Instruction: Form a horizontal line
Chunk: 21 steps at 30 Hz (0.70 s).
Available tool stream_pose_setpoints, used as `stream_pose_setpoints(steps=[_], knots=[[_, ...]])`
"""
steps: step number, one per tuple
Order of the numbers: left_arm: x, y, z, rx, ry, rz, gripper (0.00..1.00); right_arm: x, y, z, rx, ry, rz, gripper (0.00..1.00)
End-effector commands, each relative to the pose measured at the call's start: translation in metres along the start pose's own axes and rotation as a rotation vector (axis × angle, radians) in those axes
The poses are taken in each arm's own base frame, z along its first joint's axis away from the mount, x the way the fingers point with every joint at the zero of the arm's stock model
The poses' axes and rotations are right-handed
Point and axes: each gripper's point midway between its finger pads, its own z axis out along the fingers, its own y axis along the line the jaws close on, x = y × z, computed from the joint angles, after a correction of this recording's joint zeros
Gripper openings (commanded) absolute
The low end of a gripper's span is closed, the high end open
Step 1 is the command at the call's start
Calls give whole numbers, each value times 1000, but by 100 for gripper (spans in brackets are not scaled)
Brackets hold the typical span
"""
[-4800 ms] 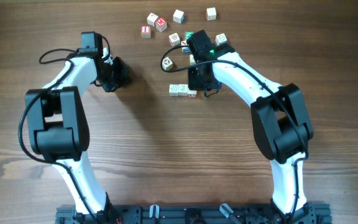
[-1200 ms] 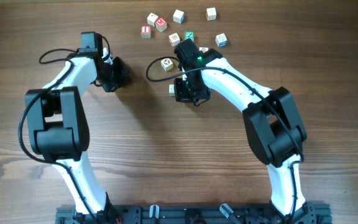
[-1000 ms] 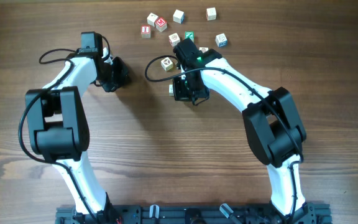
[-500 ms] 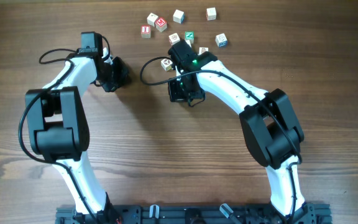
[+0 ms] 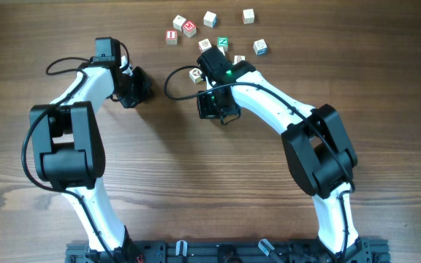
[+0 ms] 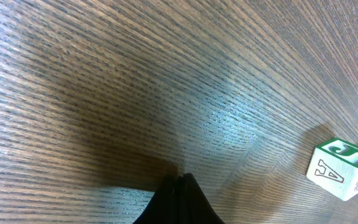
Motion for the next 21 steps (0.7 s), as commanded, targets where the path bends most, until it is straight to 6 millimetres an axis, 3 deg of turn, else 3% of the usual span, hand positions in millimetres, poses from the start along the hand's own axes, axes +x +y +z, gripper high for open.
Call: stream_pose_setpoints(steps=[1, 21], knots=[[12, 49, 27, -169, 19, -51, 4, -10, 7, -15, -5, -50, -28, 4], [12, 49, 27, -169, 19, -51, 4, -16, 6, -16, 4, -76, -33, 5]])
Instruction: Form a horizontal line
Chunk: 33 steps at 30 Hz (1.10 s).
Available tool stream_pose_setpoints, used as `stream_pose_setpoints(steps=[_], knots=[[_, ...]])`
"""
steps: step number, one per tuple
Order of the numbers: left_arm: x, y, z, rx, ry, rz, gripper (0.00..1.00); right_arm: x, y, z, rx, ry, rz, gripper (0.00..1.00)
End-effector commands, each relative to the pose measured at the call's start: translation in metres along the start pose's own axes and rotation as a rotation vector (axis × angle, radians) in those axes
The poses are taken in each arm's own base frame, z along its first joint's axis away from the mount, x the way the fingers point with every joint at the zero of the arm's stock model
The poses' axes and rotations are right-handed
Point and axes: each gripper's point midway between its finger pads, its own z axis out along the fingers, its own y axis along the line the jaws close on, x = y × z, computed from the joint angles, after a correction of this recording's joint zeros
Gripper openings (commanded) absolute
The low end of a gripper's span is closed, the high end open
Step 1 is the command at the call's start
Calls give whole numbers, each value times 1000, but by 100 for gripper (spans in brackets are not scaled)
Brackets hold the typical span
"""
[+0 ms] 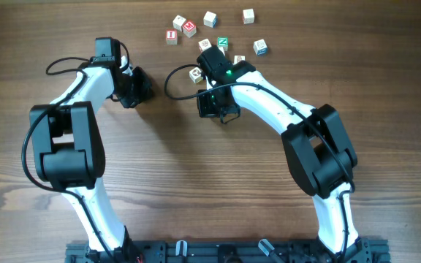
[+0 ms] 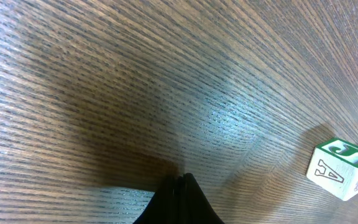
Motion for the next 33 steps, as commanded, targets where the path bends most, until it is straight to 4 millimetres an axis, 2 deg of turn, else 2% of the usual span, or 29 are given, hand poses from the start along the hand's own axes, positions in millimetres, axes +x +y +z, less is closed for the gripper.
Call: stream_pose_setpoints(steps=[1, 12, 16, 24, 28, 33], knots=[[12, 49, 27, -169, 19, -51, 4, -11, 7, -15, -5, -52, -28, 5], [12, 49, 27, -169, 19, -51, 4, -10, 6, -15, -4, -48, -28, 5], [12, 49, 27, -169, 20, -51, 4, -3, 3, -15, 9, -19, -21, 4], [11, 49, 27, -169, 19, -51, 4, 22, -20, -17, 118, 75, 5, 5], [11, 49, 27, -169, 19, -51, 4, 21, -40, -21, 233, 53, 37, 5], [11, 49, 27, -169, 19, -51, 4, 14, -53, -24, 291, 17, 42, 4]])
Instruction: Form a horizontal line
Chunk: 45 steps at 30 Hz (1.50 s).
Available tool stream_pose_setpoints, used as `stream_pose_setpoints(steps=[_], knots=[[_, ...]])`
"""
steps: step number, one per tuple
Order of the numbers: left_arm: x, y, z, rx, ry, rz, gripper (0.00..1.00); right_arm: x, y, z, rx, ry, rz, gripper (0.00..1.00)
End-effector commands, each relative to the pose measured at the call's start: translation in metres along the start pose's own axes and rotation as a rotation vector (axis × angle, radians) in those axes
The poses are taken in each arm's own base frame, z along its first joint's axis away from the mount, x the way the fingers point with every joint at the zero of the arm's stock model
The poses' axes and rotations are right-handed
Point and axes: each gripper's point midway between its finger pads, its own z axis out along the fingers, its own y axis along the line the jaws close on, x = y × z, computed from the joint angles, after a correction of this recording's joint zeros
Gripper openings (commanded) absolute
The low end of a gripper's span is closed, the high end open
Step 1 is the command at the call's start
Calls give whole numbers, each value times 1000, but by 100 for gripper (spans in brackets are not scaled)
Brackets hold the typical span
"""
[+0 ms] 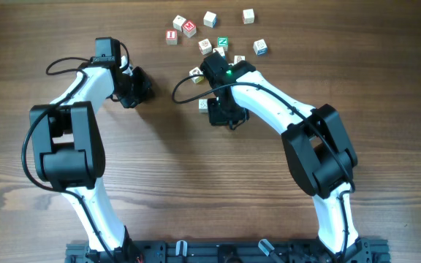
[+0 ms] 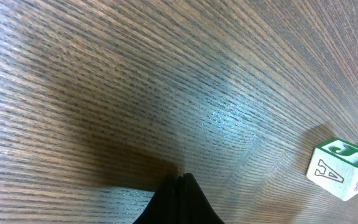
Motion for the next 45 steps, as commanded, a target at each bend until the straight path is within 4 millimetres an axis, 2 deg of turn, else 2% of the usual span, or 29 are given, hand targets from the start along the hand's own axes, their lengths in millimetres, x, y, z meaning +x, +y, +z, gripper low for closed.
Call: stream_pose_setpoints(steps=[1, 10, 45], knots=[[12, 49, 27, -168, 19, -51, 4, -18, -15, -17, 71, -91, 25, 4], [12, 49, 27, -168, 19, -51, 4, -30, -31, -18, 48, -101, 74, 5], [11, 49, 27, -168, 19, -51, 4, -23, -8, -18, -66, -59, 53, 4]])
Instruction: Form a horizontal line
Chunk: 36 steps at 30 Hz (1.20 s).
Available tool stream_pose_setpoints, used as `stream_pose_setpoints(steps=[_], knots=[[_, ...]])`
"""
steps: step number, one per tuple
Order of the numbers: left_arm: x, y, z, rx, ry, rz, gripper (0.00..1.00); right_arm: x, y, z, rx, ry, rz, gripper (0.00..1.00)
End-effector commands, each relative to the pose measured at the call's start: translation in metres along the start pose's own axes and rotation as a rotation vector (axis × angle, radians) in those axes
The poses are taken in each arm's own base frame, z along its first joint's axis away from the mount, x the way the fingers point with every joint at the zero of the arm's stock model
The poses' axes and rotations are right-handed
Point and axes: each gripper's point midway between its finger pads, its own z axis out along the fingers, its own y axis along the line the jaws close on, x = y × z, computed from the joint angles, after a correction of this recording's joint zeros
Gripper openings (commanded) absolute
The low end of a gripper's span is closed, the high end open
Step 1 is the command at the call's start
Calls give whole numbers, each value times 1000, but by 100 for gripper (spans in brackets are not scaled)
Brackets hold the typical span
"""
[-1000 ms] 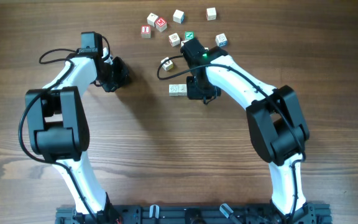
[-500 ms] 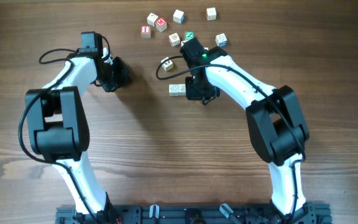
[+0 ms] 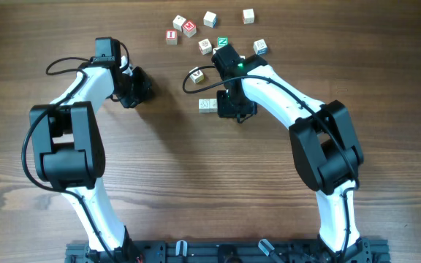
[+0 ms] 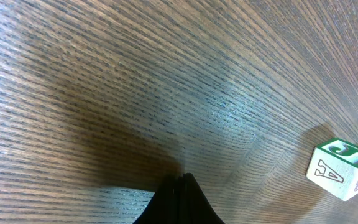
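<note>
Several small wooden letter blocks lie scattered at the table's far middle, among them a red M block (image 3: 189, 28) and a green-faced block (image 3: 223, 42). One pale block (image 3: 207, 105) lies alone on the wood, lower than the rest. My right gripper (image 3: 234, 107) hangs just right of it, apart from it, open and holding nothing. Another block (image 3: 196, 74) sits a little above. My left gripper (image 3: 134, 88) rests at the left, its fingers (image 4: 180, 186) shut on nothing. A block showing A and J (image 4: 344, 169) sits at the left wrist view's right edge.
More loose blocks sit along the far edge: a red I block (image 3: 171, 36), a white one (image 3: 210, 19), another (image 3: 248, 15) and a blue-marked one (image 3: 260, 47). Both arm bases stand at the near edge. A black cable (image 3: 64, 66) loops by the left arm.
My right gripper has shifted to the right, away from the pale block, which now lies fully uncovered. The left arm has not moved.
At first my right gripper stood low at the table's middle with no block showing beside it, and it stayed there. Then the pale block showed at its left side on the wood. Now the gripper stands further right and the block lies free. The left gripper stayed shut.
</note>
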Motion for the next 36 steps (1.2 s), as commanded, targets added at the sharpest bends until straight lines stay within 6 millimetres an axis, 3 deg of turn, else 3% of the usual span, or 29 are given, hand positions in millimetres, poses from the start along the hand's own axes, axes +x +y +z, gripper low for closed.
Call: stream_pose_setpoints(steps=[1, 36], knots=[[11, 49, 27, -169, 18, -51, 4, -5, 16, -16, -64, -31, -14, 5], [11, 49, 27, -167, 16, -50, 4, -7, 26, -17, -119, -31, -17, 4]])
